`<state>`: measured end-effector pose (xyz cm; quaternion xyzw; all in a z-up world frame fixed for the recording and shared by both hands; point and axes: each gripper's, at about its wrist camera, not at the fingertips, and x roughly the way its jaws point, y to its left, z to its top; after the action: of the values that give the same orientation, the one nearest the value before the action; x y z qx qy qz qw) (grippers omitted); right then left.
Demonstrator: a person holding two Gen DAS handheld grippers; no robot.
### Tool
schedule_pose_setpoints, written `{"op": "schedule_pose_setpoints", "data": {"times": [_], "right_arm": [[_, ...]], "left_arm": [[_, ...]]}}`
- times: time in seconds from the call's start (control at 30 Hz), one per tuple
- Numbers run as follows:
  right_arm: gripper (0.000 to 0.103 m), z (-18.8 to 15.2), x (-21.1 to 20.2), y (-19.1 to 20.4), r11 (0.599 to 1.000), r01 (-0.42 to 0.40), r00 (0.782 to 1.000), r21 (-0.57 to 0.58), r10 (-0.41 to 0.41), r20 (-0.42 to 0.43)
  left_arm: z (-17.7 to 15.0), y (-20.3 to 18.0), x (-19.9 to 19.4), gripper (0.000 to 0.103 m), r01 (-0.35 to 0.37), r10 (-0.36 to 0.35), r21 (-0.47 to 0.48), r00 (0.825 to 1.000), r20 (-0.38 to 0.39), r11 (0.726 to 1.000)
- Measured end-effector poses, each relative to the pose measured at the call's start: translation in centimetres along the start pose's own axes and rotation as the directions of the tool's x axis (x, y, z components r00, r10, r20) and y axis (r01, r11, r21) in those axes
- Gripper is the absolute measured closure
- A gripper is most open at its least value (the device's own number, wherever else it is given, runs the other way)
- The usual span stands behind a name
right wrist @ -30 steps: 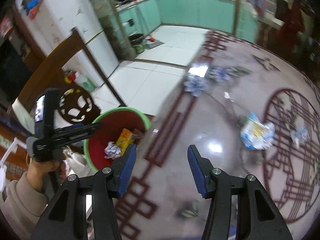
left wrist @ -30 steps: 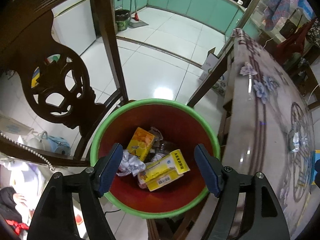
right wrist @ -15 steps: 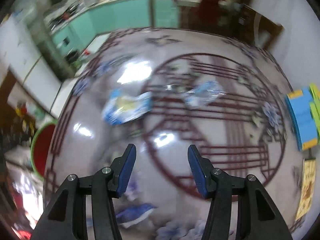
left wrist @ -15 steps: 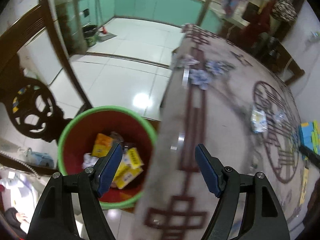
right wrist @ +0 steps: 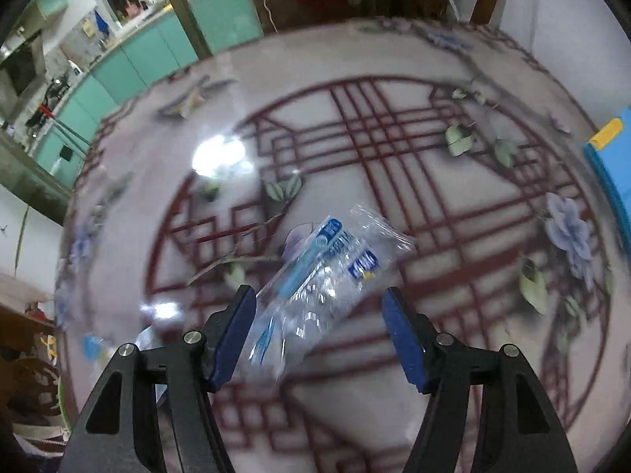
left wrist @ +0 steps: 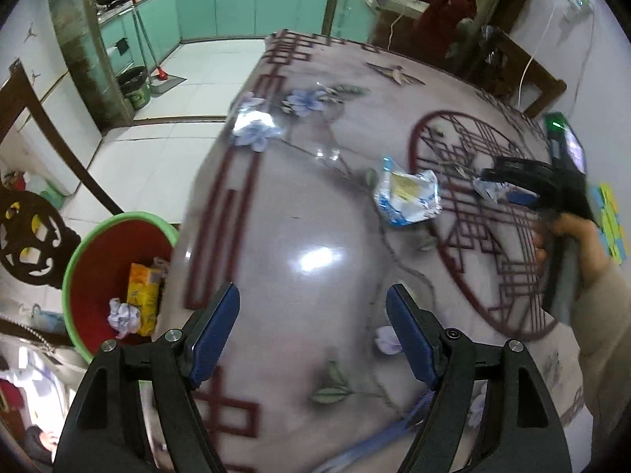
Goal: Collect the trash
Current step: 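Grasp blue-white snack bag with left tool while right tool grasps clear plastic bag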
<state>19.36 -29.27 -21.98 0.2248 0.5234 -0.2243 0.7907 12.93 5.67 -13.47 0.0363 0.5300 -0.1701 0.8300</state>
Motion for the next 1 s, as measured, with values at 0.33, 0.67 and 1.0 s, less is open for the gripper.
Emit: {"op": "schedule_pose_setpoints", "data": {"times": [0.33,0.67,1.0], "right_arm": [[0.083,0.5,2.0,1.1,0.964,0.042,0.996,-0.262,-0.02,0.087],[0.099,-2.4,-3.7,-3.6,0.949,-0.185,0.974,-0.254,0.212,0.079],[0.099,-4.8,-6.5,-5.5,0.956,-0.17,0.977,-0.238,0.194,0.083]], "left_arm": [[2.8,-4.7,2.8,0.026,-0.042,0.042,0.021,0.999,-0.002,0.999],[7.2,-8.9,10.9,0.026,-0.004,0.006,0.043,0.999,-0.041,0.999],[7.3,-9.5,12.1,0.093,0.012,-0.009,0.069,0.999,-0.042,0.998]]}}
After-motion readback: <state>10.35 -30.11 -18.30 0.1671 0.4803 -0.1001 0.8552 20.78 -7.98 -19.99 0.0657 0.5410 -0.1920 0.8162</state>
